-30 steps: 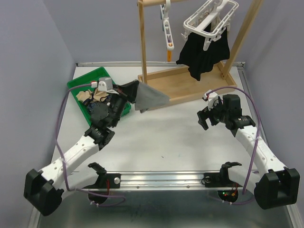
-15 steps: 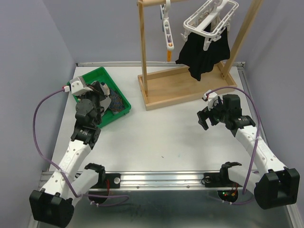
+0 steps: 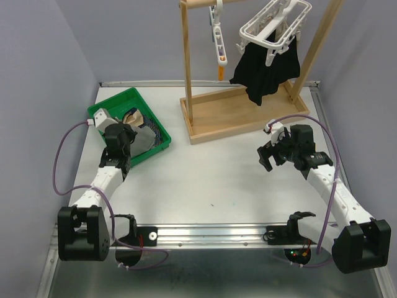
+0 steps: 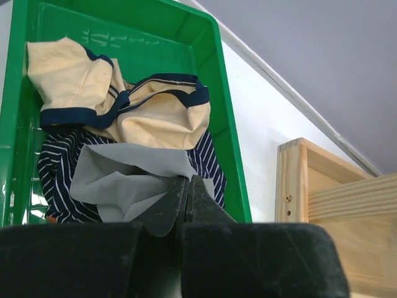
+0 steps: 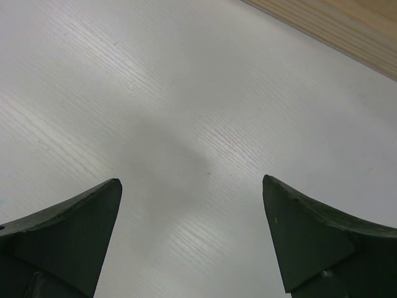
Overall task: Remove the underwear clipped to the hanger
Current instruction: Place the underwear in the bin.
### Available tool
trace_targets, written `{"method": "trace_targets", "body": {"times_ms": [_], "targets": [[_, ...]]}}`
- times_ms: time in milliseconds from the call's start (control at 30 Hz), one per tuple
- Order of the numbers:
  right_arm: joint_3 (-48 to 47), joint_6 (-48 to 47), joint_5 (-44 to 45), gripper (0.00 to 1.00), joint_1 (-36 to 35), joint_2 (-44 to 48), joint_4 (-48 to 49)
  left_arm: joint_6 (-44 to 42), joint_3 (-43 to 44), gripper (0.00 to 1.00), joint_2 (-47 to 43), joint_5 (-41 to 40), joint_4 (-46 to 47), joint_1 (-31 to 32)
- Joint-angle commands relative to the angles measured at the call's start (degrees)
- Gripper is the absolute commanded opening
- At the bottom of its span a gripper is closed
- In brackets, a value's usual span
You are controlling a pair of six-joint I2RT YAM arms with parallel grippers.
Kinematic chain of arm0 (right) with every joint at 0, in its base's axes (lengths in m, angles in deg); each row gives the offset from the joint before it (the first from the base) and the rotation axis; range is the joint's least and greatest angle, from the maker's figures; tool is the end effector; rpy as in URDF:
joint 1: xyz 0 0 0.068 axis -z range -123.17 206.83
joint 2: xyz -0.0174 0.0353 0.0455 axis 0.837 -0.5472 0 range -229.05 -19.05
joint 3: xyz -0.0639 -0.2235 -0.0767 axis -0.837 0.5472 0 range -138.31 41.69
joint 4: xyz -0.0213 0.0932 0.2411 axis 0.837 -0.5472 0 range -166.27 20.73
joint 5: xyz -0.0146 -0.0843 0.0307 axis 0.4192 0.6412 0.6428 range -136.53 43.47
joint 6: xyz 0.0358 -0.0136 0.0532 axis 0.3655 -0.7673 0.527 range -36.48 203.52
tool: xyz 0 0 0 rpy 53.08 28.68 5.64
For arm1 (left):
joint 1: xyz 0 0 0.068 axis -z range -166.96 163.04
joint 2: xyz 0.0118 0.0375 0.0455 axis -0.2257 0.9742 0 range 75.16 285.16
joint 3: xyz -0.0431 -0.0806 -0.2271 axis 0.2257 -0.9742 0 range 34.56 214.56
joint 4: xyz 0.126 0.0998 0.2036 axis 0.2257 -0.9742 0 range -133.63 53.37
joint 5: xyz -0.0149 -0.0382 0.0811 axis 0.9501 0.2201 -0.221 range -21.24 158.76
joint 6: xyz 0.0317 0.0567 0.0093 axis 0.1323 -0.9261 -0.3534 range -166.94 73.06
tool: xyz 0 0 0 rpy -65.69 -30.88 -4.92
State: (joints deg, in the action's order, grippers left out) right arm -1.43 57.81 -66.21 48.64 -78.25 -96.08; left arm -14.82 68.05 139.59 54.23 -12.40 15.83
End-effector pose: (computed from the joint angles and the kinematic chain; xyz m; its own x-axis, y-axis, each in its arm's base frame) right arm 0.2344 0.0513 0.2222 -0.4429 -0.4764 -0.7595 -0.6331 0.7660 -0.1113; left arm 0.2811 -0.0007 0.2376 0.0085 -0.5157 -0.8567 -0.2329 0.8322 -0.5032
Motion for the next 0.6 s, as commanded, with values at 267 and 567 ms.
{"method": "trace_targets", "body": {"times_ms": [267, 567], "targets": [[0.49, -0.65, 0.52, 1.0, 0.01, 1.02, 1.06, 6.11, 3.59, 0.93, 1.5, 2.93, 1.0, -2.08], [0.4, -0.74, 0.87, 1.0, 0.1, 0.93, 0.97, 4.45, 9.57, 0.96, -6.32, 4.32, -7.88, -2.17]]}}
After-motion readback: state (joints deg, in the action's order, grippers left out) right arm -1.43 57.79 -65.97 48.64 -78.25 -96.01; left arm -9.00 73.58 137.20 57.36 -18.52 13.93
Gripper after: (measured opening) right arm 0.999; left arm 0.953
